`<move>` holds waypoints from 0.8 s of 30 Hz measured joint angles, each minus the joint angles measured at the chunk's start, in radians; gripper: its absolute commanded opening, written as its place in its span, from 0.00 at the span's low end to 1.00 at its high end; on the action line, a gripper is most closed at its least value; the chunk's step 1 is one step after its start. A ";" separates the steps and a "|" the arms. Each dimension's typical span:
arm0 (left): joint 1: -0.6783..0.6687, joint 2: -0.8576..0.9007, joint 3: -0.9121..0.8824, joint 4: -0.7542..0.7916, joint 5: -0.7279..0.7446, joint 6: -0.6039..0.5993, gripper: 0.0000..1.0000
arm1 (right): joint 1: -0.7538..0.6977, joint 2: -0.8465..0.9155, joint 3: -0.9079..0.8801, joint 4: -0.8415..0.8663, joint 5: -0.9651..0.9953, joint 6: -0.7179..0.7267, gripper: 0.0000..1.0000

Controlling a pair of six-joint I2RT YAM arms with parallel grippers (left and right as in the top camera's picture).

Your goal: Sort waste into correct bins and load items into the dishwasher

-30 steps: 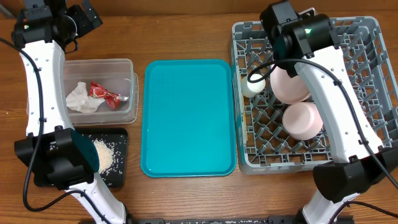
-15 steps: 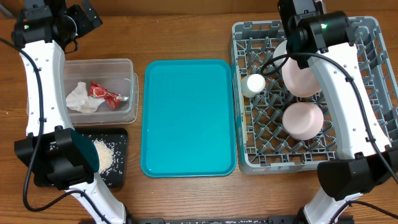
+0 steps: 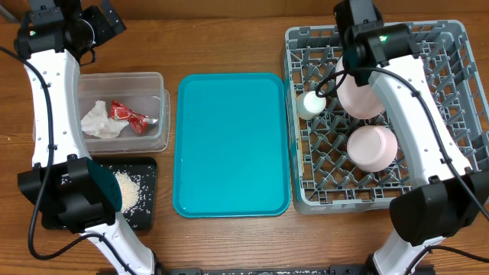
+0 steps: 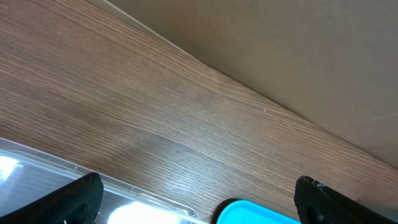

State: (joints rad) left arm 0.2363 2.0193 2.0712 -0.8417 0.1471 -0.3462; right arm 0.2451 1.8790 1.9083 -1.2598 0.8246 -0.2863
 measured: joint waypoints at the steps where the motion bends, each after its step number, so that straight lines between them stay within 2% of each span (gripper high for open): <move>1: 0.000 0.000 0.000 0.000 0.000 0.000 1.00 | 0.003 0.000 -0.018 0.021 -0.001 -0.003 0.04; 10: 0.000 0.000 0.000 0.000 0.000 0.000 1.00 | 0.073 0.002 -0.040 0.077 0.021 -0.010 0.04; 18: 0.000 0.000 0.000 0.000 0.000 0.000 1.00 | 0.078 0.002 -0.040 0.078 0.022 -0.014 0.04; 24: 0.000 0.000 0.000 0.000 0.000 0.000 1.00 | 0.079 0.002 -0.045 0.218 0.110 -0.041 0.04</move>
State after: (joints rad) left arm 0.2359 2.0193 2.0712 -0.8413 0.1471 -0.3462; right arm 0.3237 1.8805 1.8637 -1.0420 0.9348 -0.3275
